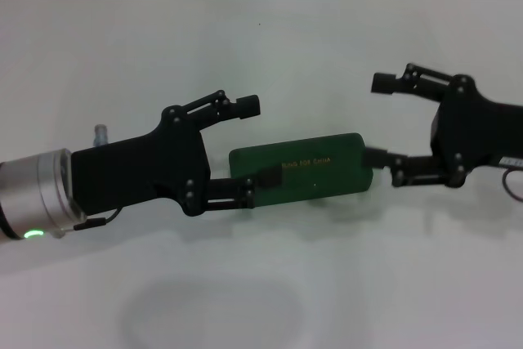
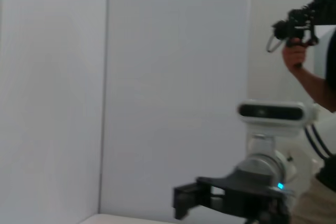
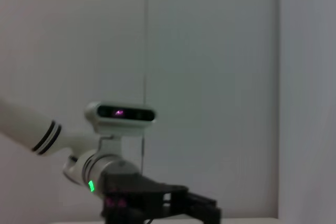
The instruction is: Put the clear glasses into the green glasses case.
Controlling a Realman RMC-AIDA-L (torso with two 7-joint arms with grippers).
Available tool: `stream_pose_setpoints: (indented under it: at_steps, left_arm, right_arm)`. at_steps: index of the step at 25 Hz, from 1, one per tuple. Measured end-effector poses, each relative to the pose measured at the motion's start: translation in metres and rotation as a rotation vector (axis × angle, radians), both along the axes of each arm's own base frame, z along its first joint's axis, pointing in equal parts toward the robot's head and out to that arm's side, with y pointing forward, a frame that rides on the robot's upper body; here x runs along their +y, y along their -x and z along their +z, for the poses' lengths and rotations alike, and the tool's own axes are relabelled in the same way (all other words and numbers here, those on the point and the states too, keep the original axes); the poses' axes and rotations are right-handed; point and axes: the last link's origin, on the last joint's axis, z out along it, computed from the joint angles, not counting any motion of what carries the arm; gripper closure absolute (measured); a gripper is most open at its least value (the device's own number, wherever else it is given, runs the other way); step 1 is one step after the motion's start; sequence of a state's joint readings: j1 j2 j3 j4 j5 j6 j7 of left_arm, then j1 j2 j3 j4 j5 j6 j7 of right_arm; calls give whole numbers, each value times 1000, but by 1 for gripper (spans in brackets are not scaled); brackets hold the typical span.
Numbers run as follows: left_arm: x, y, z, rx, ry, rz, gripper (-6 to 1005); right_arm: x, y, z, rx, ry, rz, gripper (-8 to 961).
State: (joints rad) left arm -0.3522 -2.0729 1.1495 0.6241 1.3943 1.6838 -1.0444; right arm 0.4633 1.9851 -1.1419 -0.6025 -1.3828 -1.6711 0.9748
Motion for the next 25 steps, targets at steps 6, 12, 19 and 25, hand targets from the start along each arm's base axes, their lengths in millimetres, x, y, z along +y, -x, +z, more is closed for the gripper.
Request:
stream_pose_setpoints:
  at_steps: [6,12,19,25]
  left_arm:
    - [-2,5,-2,0,10,24,106]
    - [-2,6,-3,3,11,30,106]
    - [-5,11,-6,10,-2,28,106]
    - [-9,14,-9,9,-4,33,106]
  right_arm:
    - [-6,-2,-13,-14,-30,31,68]
    - [-8,-4,-17,-28,-41,52,68]
    - [-12,-5,-22,-48,-19,69,68]
    - [-14,-8,-26,-48,-20,65,68]
